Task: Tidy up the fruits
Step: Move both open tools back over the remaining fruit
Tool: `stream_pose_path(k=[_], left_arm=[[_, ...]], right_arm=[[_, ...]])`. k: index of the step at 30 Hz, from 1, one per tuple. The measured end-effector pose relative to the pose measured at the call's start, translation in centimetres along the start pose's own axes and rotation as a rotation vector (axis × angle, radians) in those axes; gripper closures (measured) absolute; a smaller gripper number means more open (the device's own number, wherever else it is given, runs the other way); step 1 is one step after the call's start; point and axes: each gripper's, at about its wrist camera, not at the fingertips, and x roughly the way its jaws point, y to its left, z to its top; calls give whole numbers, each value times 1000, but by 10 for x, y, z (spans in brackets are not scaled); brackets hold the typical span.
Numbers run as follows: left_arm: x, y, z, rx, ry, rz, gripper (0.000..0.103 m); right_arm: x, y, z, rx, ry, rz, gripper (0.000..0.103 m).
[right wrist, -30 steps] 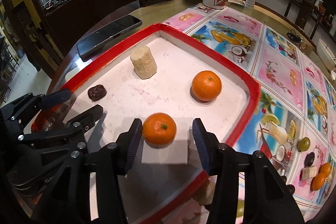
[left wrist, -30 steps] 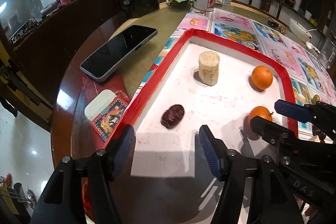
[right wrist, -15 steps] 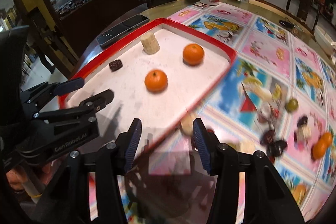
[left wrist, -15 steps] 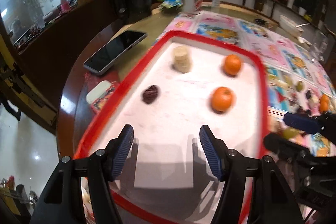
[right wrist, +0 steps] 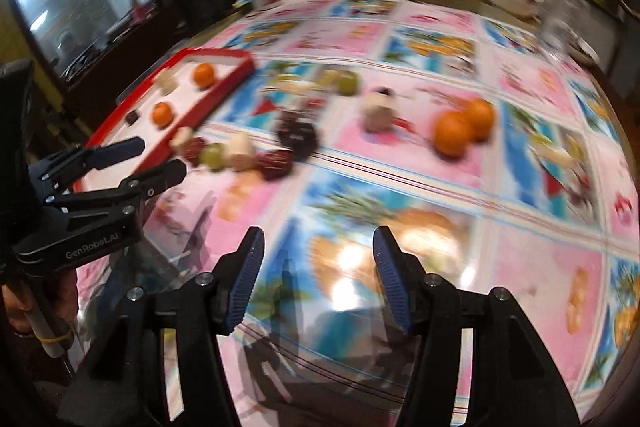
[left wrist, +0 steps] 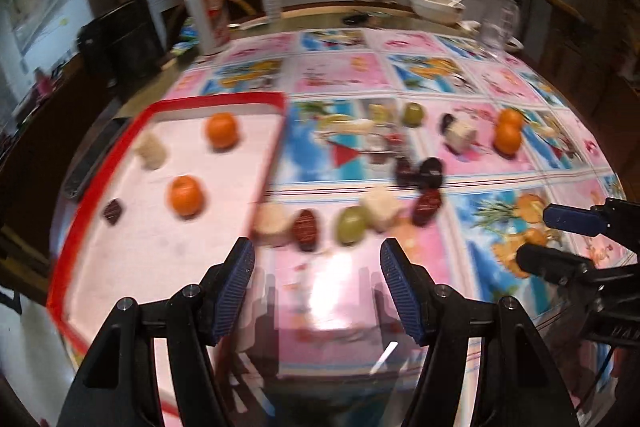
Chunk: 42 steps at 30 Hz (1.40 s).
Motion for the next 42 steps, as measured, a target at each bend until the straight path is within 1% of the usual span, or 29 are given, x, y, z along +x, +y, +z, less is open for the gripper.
stream_pose_path(k=[3, 4, 5, 8, 11, 13, 14, 15, 17, 18, 21, 24, 26, 30, 34, 35, 38, 40, 42], left_arm=[[4, -20, 3, -11, 5, -67, 38], [7, -28, 6, -7, -1, -95, 38], [8, -35, 6, 3, -5, -108, 38], [18, -53, 12, 65, -9, -81, 38], [31, -63, 16, 107, 13, -100, 38], [31, -68, 18, 144, -9, -101, 39], [31, -70, 19, 159, -16, -114, 43], [31, -72, 20, 175, -20, -131, 52], [31, -74, 21, 199, -13, -159, 58], [31, -75, 21, 204, -5, -180, 59], [33, -73, 18, 202, 22, -236, 60], [46, -70, 15, 189, 74, -218, 60], [48, -67, 13, 158, 68, -222, 59], [51, -70, 17, 133, 87, -218, 59], [51, -73, 19, 87, 89, -213, 58], [52, -72, 20, 67, 91, -219, 56], [52, -69, 21, 13, 92, -233, 52], [52, -68, 21, -3, 87, -235, 51], [51, -68, 19, -19, 72, -231, 51]], right_arm=[[-5, -27, -6, 45, -10, -8, 45], [-6, -35, -8, 63, -11, -7, 45], [-7, -42, -9, 81, -9, -2, 44], [-8, -62, -14, 132, -1, 23, 44], [-9, -72, -17, 143, -4, 37, 44], [-9, -79, -18, 147, -4, 50, 44], [-8, -82, -18, 150, -4, 57, 44], [-8, -84, -18, 150, -4, 60, 44], [-7, -90, -17, 155, -6, 68, 44], [-7, -93, -16, 157, -9, 72, 44], [-4, -99, -11, 151, -20, 75, 44], [3, -102, -1, 130, -37, 72, 44], [8, -104, 8, 120, -51, 71, 44], [23, -108, 28, 120, -61, 84, 44], [40, -107, 46, 116, -47, 119, 44], [44, -104, 48, 105, -39, 117, 44], [54, -94, 56, 47, -30, 80, 44], [57, -91, 59, 27, -37, 60, 46], [59, -89, 62, 0, -50, 29, 55]])
